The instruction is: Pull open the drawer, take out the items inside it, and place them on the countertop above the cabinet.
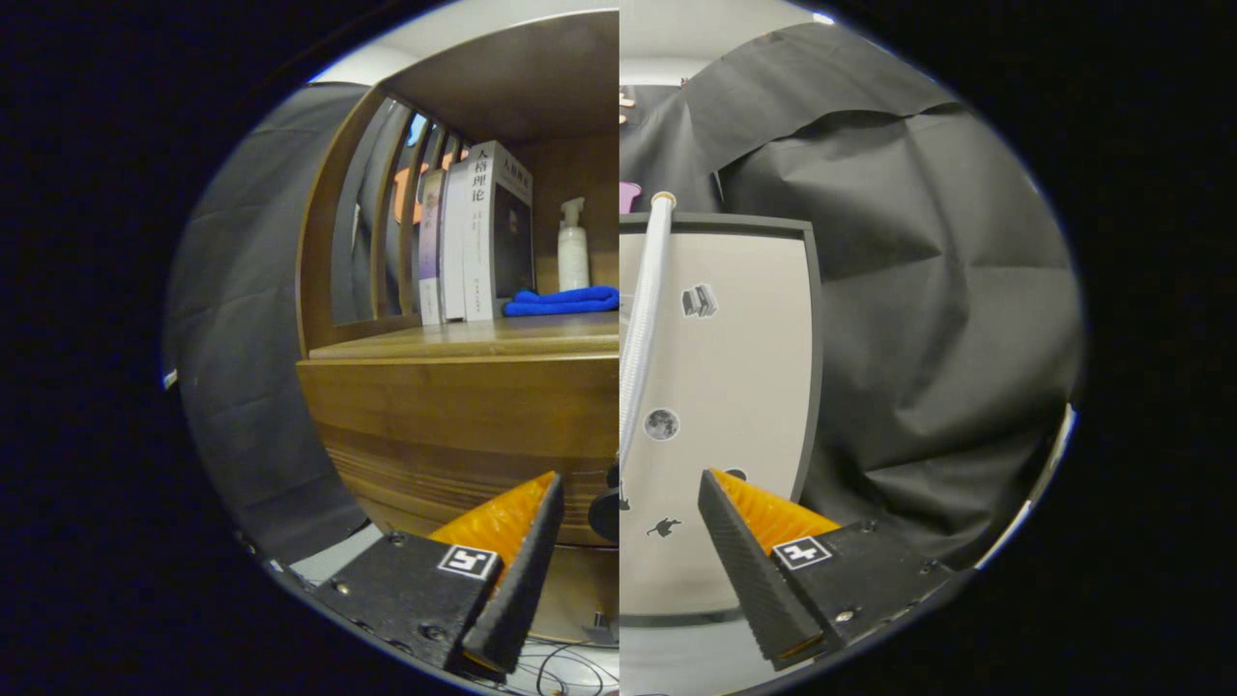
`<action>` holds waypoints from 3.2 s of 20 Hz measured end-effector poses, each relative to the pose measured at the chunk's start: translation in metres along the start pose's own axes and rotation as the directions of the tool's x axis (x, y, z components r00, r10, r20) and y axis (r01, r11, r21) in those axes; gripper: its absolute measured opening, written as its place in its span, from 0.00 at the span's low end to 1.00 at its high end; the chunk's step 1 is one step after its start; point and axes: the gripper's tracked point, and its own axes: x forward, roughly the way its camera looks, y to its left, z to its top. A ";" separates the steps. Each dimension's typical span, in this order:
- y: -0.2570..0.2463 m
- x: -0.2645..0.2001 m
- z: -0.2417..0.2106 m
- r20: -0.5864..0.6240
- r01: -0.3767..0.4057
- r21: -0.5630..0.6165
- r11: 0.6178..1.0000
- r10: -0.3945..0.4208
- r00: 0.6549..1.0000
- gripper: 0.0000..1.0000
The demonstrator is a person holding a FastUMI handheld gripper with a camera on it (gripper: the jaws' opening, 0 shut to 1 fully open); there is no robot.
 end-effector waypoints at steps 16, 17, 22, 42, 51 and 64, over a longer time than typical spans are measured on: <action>-0.006 -0.003 -0.002 -0.027 0.021 -0.011 1.000 -0.022 0.999 0.71; -0.005 -0.007 -0.003 -0.027 0.021 -0.014 1.000 -0.021 0.999 0.71; -0.005 -0.033 -0.009 -0.022 0.014 -0.014 1.000 -0.014 1.000 0.71; -0.002 -0.146 -0.047 -0.027 -0.010 0.008 1.000 0.010 1.000 0.71; -0.001 -0.150 -0.049 -0.010 -0.016 -0.009 1.000 0.016 1.000 0.71; 0.008 -0.195 0.040 0.117 -0.036 -0.116 0.993 0.050 0.992 0.99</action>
